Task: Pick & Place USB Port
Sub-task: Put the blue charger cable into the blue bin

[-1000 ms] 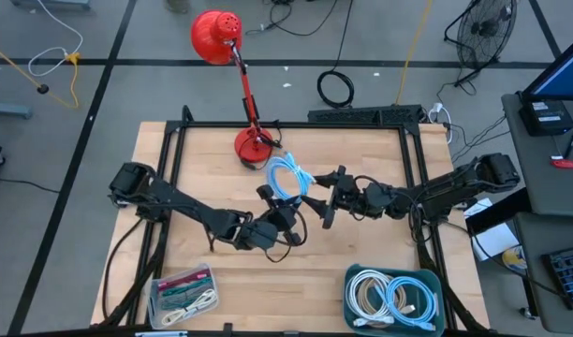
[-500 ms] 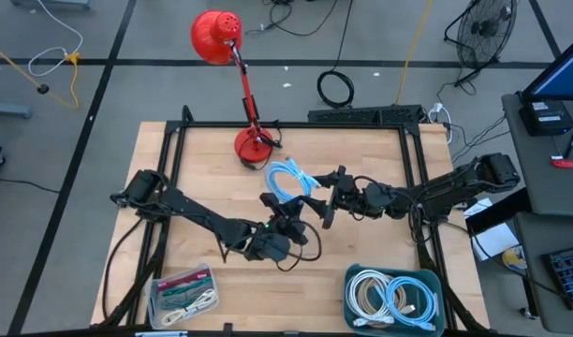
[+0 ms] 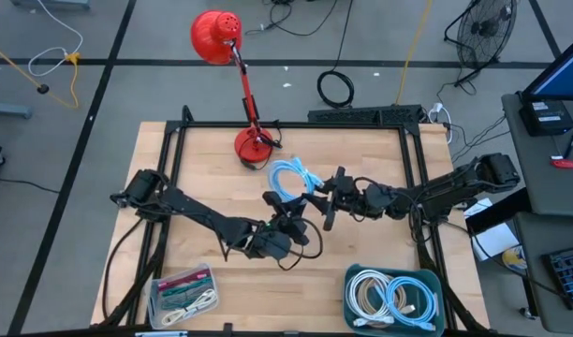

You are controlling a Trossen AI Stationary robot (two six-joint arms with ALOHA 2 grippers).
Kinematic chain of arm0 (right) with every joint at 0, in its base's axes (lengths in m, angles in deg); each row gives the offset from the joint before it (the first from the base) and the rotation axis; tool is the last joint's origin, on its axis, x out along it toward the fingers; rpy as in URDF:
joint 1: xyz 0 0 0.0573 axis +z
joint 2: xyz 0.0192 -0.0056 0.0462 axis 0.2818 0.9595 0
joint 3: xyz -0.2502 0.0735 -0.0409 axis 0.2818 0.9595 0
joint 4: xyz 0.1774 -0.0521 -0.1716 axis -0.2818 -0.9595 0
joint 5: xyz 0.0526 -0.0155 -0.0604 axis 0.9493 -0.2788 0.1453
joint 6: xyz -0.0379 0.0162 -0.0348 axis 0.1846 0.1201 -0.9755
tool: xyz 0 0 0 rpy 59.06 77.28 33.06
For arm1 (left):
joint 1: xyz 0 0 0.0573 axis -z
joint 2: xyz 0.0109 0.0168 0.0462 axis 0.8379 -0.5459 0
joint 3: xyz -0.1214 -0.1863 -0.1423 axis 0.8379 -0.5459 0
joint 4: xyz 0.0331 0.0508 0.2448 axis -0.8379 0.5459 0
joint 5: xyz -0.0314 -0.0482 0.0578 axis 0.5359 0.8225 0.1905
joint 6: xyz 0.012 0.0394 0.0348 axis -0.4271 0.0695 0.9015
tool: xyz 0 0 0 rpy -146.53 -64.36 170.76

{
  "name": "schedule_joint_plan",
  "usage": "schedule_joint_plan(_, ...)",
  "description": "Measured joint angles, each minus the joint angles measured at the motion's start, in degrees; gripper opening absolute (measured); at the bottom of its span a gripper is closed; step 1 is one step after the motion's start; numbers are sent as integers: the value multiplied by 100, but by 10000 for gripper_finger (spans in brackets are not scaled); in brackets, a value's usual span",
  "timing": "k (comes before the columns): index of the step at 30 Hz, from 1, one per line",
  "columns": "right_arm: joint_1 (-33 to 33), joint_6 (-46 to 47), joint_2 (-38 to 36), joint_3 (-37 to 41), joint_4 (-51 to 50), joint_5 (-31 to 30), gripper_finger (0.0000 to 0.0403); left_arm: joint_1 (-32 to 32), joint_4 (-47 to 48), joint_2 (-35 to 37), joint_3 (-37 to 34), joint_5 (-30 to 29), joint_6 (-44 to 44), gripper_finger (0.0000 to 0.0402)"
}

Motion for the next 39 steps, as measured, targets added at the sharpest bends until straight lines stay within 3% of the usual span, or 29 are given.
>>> schedule_joint_plan(6,0,-205,0,2,-108,32,34,130,-52,2,0,-322,57,138)
schedule_joint_plan(10,9,-170,-39,2,-134,273,31,344,-233,2,0,-1234,479,147)
schedule_joint_plan(14,12,27,-176,2,-327,272,41,590,-630,9,0,-2281,1262,135)
schedule_joint_plan(23,392,243,-631,2,-764,954,33,947,-503,498,-11,-2303,1104,74)
schedule_joint_plan(30,879,1335,-1411,2,-1879,2515,33,1379,177,985,-11,-2288,452,9)
schedule_joint_plan(33,1262,1914,-1761,2,-1973,2942,33,1509,463,1158,-13,-2283,78,7)
schedule_joint_plan(36,1818,2256,-2076,2,-1877,2817,33,1641,828,1323,-13,-2281,-213,13)
schedule_joint_plan(39,2528,2518,-2353,2,-1882,2268,33,1660,1099,1358,-13,-2299,-551,9)
